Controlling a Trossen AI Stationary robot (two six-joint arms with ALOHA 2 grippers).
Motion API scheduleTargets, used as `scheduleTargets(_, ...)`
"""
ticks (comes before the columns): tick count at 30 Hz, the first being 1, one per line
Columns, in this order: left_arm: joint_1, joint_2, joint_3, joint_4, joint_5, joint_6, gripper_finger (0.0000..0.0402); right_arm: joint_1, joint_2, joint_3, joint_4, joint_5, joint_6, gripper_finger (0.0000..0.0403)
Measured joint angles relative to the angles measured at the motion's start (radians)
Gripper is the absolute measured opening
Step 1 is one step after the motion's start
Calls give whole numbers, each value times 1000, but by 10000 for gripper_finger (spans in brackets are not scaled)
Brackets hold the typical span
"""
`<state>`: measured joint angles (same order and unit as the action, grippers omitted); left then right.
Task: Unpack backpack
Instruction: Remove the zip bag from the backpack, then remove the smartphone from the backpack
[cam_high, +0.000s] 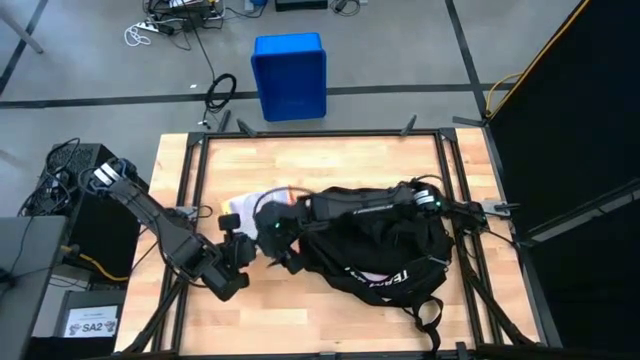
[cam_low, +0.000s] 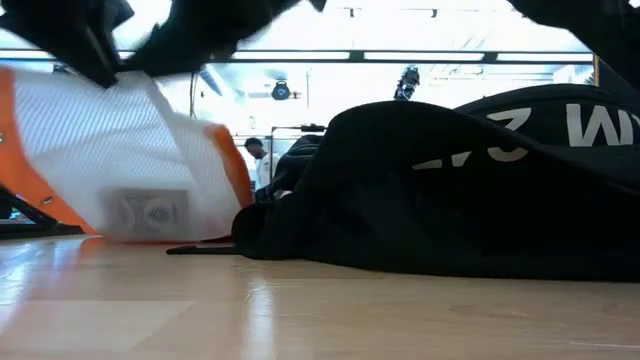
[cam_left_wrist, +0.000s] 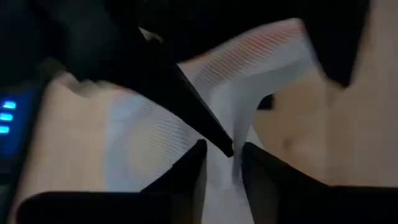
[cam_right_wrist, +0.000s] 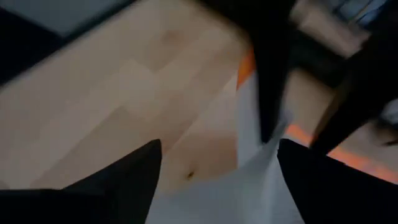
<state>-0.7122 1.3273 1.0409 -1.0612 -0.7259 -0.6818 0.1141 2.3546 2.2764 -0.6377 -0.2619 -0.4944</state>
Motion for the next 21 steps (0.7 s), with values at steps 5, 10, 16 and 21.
scheduleTargets(5,1,0,58,-61,-95,0,145,-5,-60,-2,-60,1,17,309)
scheduleTargets(10,1,0,77,-60,-104,-3,193,5,-130,0,-125,3,29,308)
scheduleTargets(16,-3,0,77,-61,8,-74,234,27,-143,-3,-249,14,83,310)
scheduleTargets(21,0,0,77,-27,-8,-63,246,43,-135,-3,-448,57,78,308)
